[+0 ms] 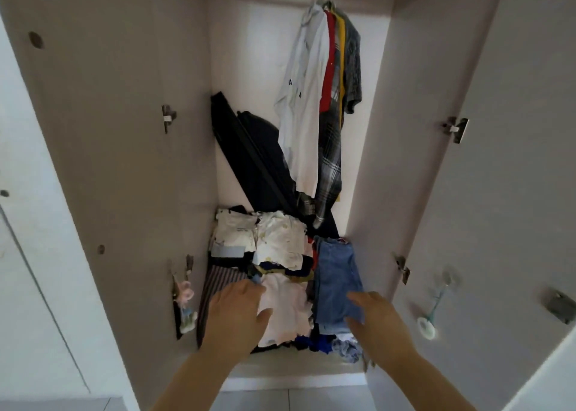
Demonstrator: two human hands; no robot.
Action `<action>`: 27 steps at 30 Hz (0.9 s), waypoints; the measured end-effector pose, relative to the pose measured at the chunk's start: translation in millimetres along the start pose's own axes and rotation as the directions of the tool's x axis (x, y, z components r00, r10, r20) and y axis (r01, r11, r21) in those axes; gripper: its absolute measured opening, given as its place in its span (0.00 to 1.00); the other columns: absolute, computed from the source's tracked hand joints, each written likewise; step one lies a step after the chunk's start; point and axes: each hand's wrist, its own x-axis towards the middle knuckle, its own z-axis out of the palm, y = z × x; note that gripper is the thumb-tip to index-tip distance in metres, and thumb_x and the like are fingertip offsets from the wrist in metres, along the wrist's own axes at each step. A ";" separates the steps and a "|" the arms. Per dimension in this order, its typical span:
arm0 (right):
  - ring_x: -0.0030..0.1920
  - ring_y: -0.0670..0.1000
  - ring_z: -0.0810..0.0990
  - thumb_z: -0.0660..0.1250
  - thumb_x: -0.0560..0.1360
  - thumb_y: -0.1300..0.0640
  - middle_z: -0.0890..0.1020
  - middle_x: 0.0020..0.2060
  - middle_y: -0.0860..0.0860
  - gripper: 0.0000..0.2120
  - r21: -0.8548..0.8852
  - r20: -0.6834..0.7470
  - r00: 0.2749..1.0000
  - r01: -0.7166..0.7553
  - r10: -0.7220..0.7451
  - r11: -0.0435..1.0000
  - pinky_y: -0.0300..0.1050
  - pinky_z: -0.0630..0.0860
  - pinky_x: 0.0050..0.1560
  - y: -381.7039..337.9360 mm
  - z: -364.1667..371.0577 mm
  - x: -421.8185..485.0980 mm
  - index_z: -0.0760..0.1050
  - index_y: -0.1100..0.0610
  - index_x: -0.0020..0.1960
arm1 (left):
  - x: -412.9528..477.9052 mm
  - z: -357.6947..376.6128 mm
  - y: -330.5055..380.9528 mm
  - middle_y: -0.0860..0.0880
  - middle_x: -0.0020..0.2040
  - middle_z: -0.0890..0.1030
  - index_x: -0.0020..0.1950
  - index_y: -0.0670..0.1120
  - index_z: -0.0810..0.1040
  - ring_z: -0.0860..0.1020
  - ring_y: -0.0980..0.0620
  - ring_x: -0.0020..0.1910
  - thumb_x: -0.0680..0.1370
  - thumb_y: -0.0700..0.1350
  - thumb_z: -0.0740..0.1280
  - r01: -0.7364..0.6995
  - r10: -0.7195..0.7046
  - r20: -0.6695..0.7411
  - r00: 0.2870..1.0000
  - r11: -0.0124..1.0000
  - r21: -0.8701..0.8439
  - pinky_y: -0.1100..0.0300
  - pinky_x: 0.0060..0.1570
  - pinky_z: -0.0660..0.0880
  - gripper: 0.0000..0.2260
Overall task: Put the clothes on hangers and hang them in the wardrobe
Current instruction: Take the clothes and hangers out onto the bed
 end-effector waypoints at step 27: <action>0.59 0.57 0.69 0.62 0.76 0.59 0.70 0.59 0.56 0.17 -0.546 -0.449 0.586 0.418 -0.674 0.726 0.47 0.68 0.56 -187.6 -269.9 537.8 0.67 0.59 0.64 | 500.4 -169.8 29.5 0.52 0.67 0.69 0.69 0.51 0.67 0.66 0.54 0.66 0.77 0.52 0.63 -0.152 -0.066 -0.657 0.751 0.951 -0.270 0.53 0.66 0.64 0.21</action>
